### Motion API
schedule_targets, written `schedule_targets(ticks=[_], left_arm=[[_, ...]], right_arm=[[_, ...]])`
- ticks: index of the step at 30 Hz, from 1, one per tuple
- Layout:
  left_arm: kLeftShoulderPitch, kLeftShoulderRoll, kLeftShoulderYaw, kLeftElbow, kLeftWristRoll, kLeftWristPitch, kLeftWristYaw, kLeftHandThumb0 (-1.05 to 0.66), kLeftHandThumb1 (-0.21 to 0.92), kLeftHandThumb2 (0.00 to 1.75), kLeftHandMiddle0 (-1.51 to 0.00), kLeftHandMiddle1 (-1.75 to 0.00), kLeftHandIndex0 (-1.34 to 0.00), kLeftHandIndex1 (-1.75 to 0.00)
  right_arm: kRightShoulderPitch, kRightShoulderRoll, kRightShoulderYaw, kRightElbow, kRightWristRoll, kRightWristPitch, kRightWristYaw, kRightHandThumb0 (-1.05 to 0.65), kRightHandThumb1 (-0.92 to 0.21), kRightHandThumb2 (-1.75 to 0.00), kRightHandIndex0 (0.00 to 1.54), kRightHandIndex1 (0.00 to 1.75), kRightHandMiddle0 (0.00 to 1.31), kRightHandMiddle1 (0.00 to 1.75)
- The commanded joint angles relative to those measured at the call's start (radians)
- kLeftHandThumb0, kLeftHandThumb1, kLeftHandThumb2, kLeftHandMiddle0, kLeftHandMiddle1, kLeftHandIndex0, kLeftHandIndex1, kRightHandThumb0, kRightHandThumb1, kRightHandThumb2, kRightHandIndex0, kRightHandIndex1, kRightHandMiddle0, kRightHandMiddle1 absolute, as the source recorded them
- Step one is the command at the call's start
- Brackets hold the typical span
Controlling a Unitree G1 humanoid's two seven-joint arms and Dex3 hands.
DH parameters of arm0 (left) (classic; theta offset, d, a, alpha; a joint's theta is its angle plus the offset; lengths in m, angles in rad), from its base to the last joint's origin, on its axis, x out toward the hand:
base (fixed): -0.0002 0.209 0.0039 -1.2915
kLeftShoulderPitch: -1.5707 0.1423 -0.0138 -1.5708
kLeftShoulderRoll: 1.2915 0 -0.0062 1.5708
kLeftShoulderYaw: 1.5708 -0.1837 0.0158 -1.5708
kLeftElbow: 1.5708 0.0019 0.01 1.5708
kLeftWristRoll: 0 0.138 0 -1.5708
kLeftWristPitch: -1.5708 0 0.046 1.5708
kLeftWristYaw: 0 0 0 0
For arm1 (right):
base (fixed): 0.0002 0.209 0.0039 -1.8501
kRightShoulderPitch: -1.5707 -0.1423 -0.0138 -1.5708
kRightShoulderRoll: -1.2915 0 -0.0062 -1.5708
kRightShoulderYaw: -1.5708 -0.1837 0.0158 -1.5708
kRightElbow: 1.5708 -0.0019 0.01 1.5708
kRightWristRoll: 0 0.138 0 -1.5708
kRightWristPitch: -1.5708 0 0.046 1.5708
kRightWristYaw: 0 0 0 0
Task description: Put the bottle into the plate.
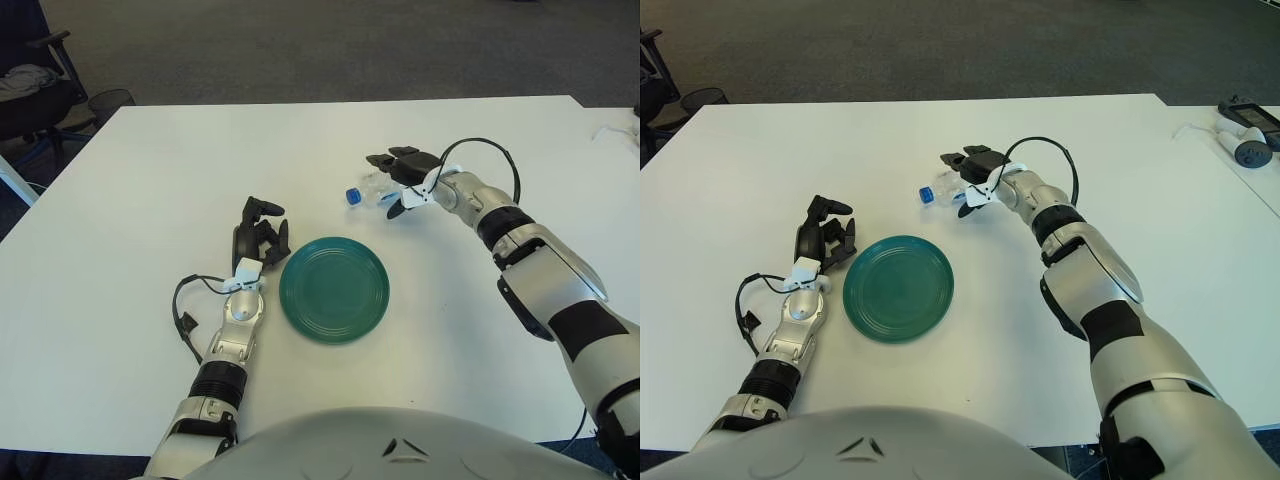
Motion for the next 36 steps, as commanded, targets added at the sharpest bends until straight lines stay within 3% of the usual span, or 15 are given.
schedule_targets(ticks=[1,12,15,36], left_arm=[[0.076,-0.014,-0.016,0.074,0.019,0.028,0.005,-0.4,0.61,0.94,-0.97,-1.75,-0.39,-1.75],[0.083,-0.023,-0.018,0.058,0.018,0.063,0.006,-0.4,0.61,0.94,-0.95,-1.75,-0.4,-1.75],[0.086,-0.026,-0.018,0.058,0.008,0.049,-0.004,-0.4,0.62,0.93,-0.95,-1.75,-0.39,-1.75],[0.102,-0.036,-0.029,0.034,0.048,0.061,0.052,-0.4,0.6,0.95,-0.97,-1.75,-0.4,-1.75]], right_arm=[[-0.015,0.003,0.014,0.01,-0.011,0.001,-0.013,-1.05,-0.86,-0.02,0.0,0.0,0.05,0.06],[-0.014,0.011,0.037,0.019,-0.012,0.0,-0.022,-1.04,-0.86,-0.01,0.0,0.0,0.05,0.1],[-0.012,0.014,0.043,0.023,-0.014,0.003,-0.021,-1.02,-0.86,0.0,0.0,0.0,0.02,0.19],[0.009,0.019,0.068,0.049,-0.018,0.006,-0.049,-0.96,-0.85,0.0,0.0,0.0,0.0,0.36]])
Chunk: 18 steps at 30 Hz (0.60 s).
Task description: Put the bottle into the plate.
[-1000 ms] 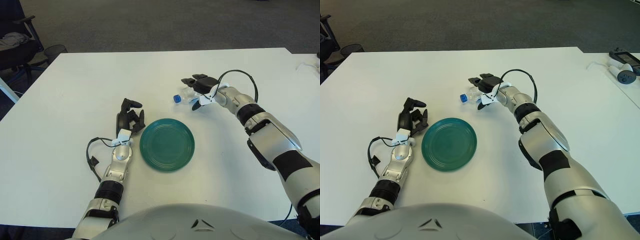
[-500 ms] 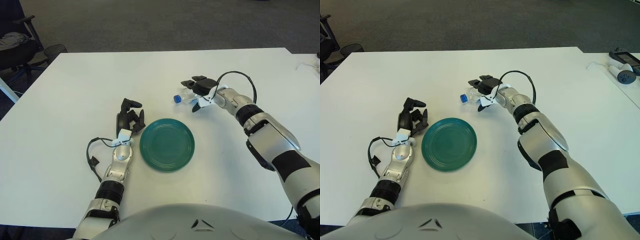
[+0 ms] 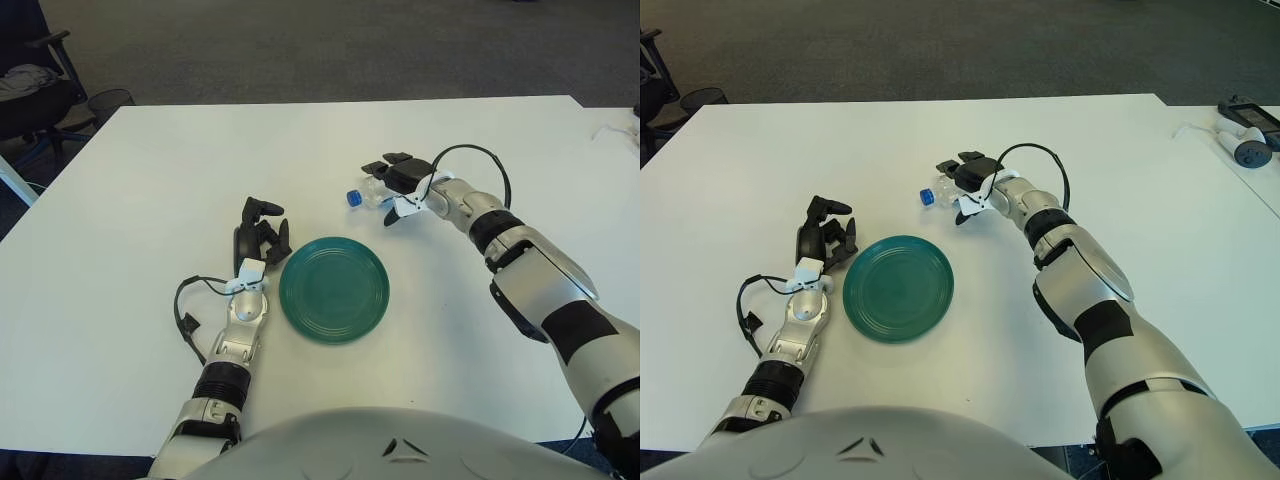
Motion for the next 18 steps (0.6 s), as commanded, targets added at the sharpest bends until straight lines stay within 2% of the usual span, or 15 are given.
schedule_targets(ticks=[1,7,10,12,15,16,17,18], left_arm=[[0.09,-0.013,-0.024,0.055,0.02,0.036,-0.008,-0.4,0.6,0.96,-0.97,-1.75,-0.4,-1.75],[0.092,-0.013,-0.025,0.049,0.015,0.045,-0.012,-0.4,0.59,0.96,-0.96,-1.75,-0.4,-1.75],[0.092,-0.016,-0.024,0.049,0.016,0.043,-0.006,-0.4,0.59,0.96,-0.96,-1.75,-0.4,-1.75],[0.092,-0.016,-0.023,0.053,0.016,0.037,-0.003,-0.4,0.59,0.96,-0.96,-1.75,-0.4,-1.75],[0.092,-0.017,-0.023,0.054,0.015,0.032,-0.004,-0.4,0.59,0.96,-0.96,-1.75,-0.4,-1.75],[0.093,-0.017,-0.023,0.054,0.014,0.03,-0.004,-0.4,0.59,0.96,-0.95,-1.75,-0.4,-1.75],[0.093,-0.017,-0.024,0.054,0.013,0.028,-0.006,-0.4,0.59,0.96,-0.95,-1.75,-0.4,-1.75],[0.093,-0.017,-0.024,0.055,0.012,0.026,-0.007,-0.4,0.6,0.96,-0.95,-1.75,-0.4,-1.75]], right_arm=[[0.012,-0.005,0.003,0.009,-0.004,-0.003,-0.003,-0.96,-0.85,0.0,0.0,0.0,0.0,0.37],[0.015,-0.006,0.0,0.012,0.001,0.005,0.008,-0.89,-0.82,0.0,0.05,0.02,0.0,0.46],[0.016,-0.009,0.001,0.009,-0.001,0.012,0.011,-0.78,-0.8,0.0,0.19,0.06,0.0,0.58],[0.016,-0.01,0.0,0.008,0.0,0.017,0.013,-0.61,-0.77,-0.01,0.2,0.56,0.0,0.96],[0.017,-0.011,-0.001,0.007,0.003,0.024,0.018,-0.46,-0.76,-0.02,0.24,1.03,0.0,1.38],[0.017,-0.012,-0.002,0.007,0.003,0.027,0.02,-0.3,-0.77,-0.1,0.31,1.09,0.01,1.45],[0.018,-0.011,-0.003,0.006,0.005,0.033,0.021,-0.05,-0.76,-0.23,0.42,1.2,0.02,1.56],[0.019,-0.011,-0.004,0.006,0.006,0.037,0.022,0.11,-0.71,-0.4,0.49,1.28,0.05,1.63]])
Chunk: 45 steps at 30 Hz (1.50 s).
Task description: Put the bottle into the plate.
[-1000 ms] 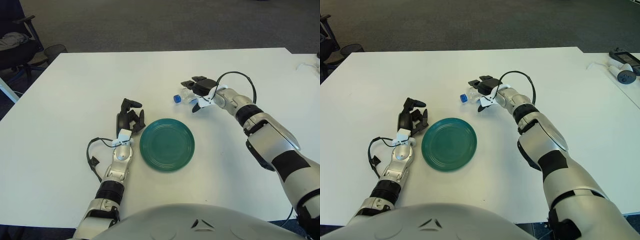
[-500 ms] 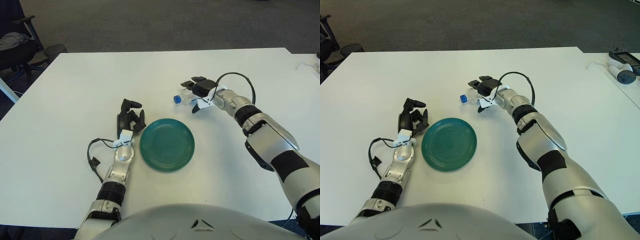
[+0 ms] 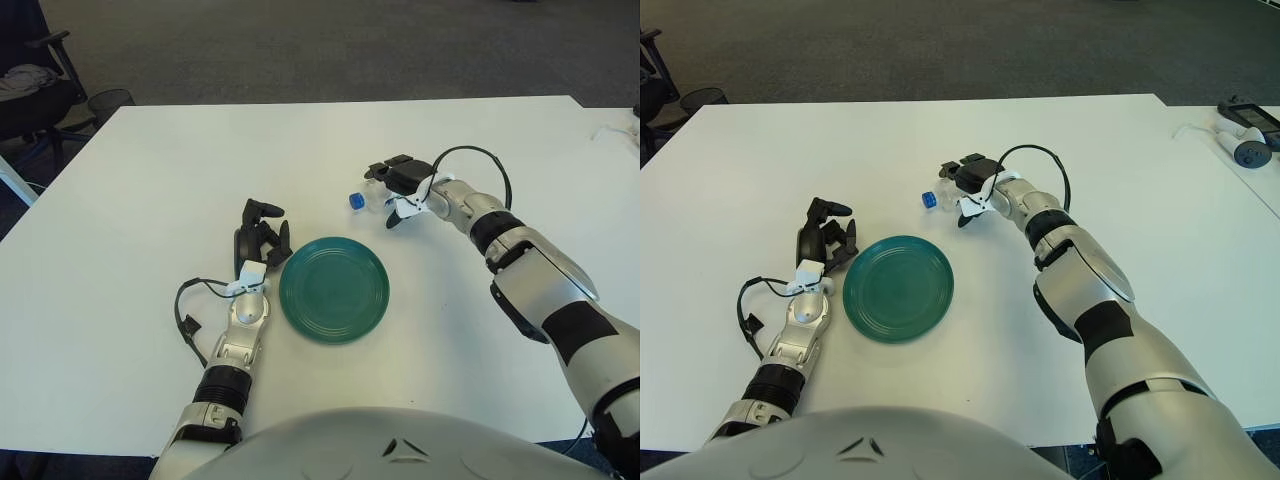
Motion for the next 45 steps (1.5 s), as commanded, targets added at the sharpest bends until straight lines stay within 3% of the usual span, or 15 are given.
schedule_targets(ticks=[1,2,6,9,15,34,45], left_arm=[[0.082,-0.013,-0.019,0.069,0.011,0.018,-0.011,-0.4,0.6,0.96,-0.96,-1.75,-0.4,-1.75],[0.082,-0.013,-0.019,0.07,0.009,0.015,-0.012,-0.4,0.6,0.96,-0.96,-1.75,-0.4,-1.75],[0.082,-0.012,-0.018,0.072,0.006,0.011,-0.016,-0.4,0.6,0.96,-0.96,-1.75,-0.4,-1.75],[0.082,-0.008,-0.018,0.074,0.004,0.012,-0.023,-0.4,0.6,0.96,-0.96,-1.75,-0.4,-1.75],[0.083,-0.003,-0.018,0.079,-0.003,0.004,-0.04,-0.4,0.61,0.93,-0.96,-1.75,-0.39,-1.75],[0.078,-0.007,-0.009,0.088,-0.011,-0.012,-0.037,-0.4,0.62,0.92,-0.97,-1.75,-0.39,-1.75],[0.071,-0.001,-0.01,0.099,-0.007,-0.024,-0.038,-0.4,0.61,0.95,-0.97,-1.75,-0.4,-1.75]], right_arm=[[0.017,-0.006,-0.006,0.002,0.005,0.024,0.017,0.16,-0.68,-0.46,0.51,1.31,0.07,1.65],[0.022,-0.005,-0.012,0.0,0.01,0.03,0.008,0.25,-0.62,-0.63,0.54,1.39,0.14,1.68],[0.037,-0.004,-0.03,-0.011,0.024,0.031,-0.019,0.05,-0.37,-1.13,0.65,1.5,0.39,1.73],[0.049,-0.003,-0.048,-0.018,0.04,0.018,-0.04,0.02,-0.24,-1.34,0.7,1.59,0.47,1.74],[0.059,-0.003,-0.075,-0.029,0.066,0.008,-0.016,0.01,-0.08,-1.57,0.78,1.72,0.59,1.71],[0.074,-0.007,-0.087,-0.05,0.077,0.008,0.017,0.0,0.0,-1.68,0.83,1.75,0.65,1.73],[0.081,-0.007,-0.103,-0.062,0.096,0.009,0.02,0.0,-0.07,-1.59,0.79,1.71,0.58,1.75]])
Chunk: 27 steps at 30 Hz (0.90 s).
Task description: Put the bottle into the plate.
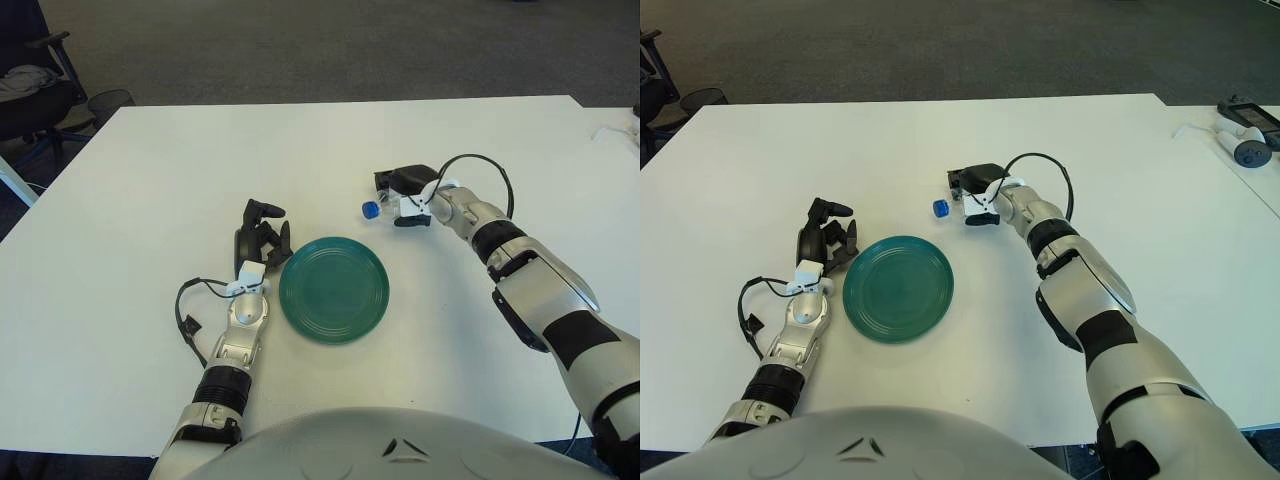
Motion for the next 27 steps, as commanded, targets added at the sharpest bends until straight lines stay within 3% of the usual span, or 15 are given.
schedule_targets(ticks=[1,11,18,24,27], left_arm=[[0.071,-0.002,-0.012,0.092,0.01,0.015,-0.014,-0.4,0.6,0.95,-0.97,-1.75,-0.4,-1.75],[0.078,-0.003,-0.009,0.086,-0.02,0.018,-0.049,-0.4,0.6,0.95,-0.97,-1.75,-0.4,-1.75],[0.082,-0.006,-0.003,0.089,-0.037,0.005,-0.063,-0.4,0.61,0.95,-0.97,-1.75,-0.4,-1.75],[0.082,-0.006,0.005,0.098,-0.046,-0.005,-0.067,-0.4,0.61,0.94,-0.97,-1.75,-0.4,-1.75],[0.081,-0.006,0.007,0.098,-0.046,-0.005,-0.065,-0.4,0.61,0.94,-0.98,-1.75,-0.39,-1.75]], right_arm=[[0.019,-0.011,-0.017,-0.025,0.02,-0.008,0.01,0.0,-0.07,-1.59,0.79,1.71,0.58,1.75],[0.041,-0.061,-0.079,-0.176,0.07,-0.045,0.038,0.0,0.01,-1.69,0.83,1.75,0.64,1.75],[0.114,-0.112,-0.152,-0.404,0.122,-0.048,0.063,0.0,0.0,-1.68,0.82,1.75,0.65,1.74],[0.28,-0.158,-0.255,-0.848,0.221,0.025,0.165,0.0,-0.1,-1.56,0.77,1.7,0.56,1.75],[0.313,-0.16,-0.28,-0.951,0.261,0.044,0.201,0.0,-0.13,-1.52,0.77,1.67,0.54,1.75]])
